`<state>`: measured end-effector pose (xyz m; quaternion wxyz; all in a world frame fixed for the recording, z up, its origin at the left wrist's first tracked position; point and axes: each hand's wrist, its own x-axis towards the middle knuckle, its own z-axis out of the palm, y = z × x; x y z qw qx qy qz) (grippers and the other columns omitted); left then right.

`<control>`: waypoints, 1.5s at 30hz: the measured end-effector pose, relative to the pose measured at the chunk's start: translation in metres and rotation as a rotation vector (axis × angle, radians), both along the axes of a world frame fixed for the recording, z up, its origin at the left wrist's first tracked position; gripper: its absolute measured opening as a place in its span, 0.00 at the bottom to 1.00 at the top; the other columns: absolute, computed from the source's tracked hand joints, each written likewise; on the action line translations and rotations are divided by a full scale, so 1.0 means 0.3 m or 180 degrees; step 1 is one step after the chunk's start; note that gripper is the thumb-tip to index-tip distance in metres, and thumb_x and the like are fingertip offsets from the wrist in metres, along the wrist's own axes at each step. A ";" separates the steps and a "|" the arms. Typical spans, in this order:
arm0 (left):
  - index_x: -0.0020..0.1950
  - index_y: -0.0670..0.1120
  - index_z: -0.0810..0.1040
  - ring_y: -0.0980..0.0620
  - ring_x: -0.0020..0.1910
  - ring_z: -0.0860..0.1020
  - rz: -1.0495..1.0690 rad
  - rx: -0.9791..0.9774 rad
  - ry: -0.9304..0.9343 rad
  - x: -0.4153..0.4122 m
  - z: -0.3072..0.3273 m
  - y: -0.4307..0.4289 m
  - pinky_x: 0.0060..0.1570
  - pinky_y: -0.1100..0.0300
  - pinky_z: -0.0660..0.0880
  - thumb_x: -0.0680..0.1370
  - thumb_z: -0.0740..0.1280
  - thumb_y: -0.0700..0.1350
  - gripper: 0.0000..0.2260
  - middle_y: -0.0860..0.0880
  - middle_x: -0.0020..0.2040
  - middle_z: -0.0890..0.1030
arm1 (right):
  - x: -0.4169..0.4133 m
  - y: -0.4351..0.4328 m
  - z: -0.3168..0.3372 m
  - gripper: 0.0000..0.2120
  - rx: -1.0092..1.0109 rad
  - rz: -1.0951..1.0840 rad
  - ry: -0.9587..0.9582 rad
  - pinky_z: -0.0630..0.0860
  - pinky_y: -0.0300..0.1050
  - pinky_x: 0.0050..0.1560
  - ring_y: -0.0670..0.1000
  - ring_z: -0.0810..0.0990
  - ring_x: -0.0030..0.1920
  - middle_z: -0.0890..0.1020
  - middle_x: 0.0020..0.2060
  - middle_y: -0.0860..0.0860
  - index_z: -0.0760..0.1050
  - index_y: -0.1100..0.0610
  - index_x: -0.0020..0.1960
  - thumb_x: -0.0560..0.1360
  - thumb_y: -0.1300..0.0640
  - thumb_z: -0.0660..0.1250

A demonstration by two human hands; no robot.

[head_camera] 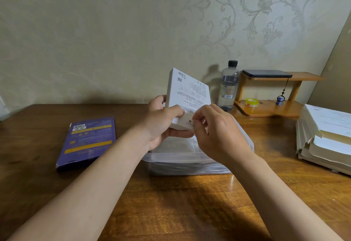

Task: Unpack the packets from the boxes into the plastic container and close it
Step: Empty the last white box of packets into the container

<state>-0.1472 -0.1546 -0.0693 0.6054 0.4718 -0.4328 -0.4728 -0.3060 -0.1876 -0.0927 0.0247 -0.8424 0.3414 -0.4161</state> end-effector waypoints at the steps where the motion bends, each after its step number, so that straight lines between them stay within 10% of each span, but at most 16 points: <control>1: 0.68 0.41 0.70 0.42 0.45 0.86 -0.0003 -0.0002 0.0022 0.000 0.000 0.000 0.37 0.46 0.83 0.79 0.65 0.31 0.18 0.43 0.59 0.84 | -0.001 -0.001 0.000 0.05 0.0016 0.0011 0.0018 0.78 0.50 0.40 0.50 0.77 0.43 0.79 0.46 0.49 0.77 0.55 0.52 0.78 0.56 0.65; 22: 0.69 0.41 0.71 0.38 0.51 0.85 -0.0018 0.0061 0.0000 0.001 -0.008 -0.009 0.38 0.47 0.82 0.78 0.65 0.31 0.19 0.43 0.61 0.83 | 0.019 0.022 0.042 0.03 0.0585 -0.0215 0.0680 0.74 0.54 0.44 0.54 0.74 0.44 0.75 0.46 0.52 0.68 0.55 0.49 0.79 0.56 0.58; 31: 0.68 0.42 0.71 0.38 0.49 0.86 0.0230 -0.0031 0.0142 0.009 -0.008 -0.018 0.40 0.46 0.83 0.79 0.65 0.32 0.18 0.43 0.60 0.84 | 0.018 0.013 0.029 0.02 0.0484 -0.0114 0.0674 0.61 0.41 0.31 0.51 0.71 0.38 0.73 0.45 0.50 0.63 0.52 0.51 0.82 0.58 0.54; 45: 0.66 0.41 0.70 0.37 0.45 0.86 0.0359 -0.0159 0.0637 0.009 0.005 -0.009 0.38 0.48 0.83 0.79 0.65 0.30 0.17 0.40 0.61 0.83 | 0.009 0.013 0.010 0.01 0.0221 0.0013 -0.0095 0.74 0.51 0.35 0.52 0.78 0.37 0.82 0.39 0.51 0.72 0.54 0.48 0.79 0.59 0.63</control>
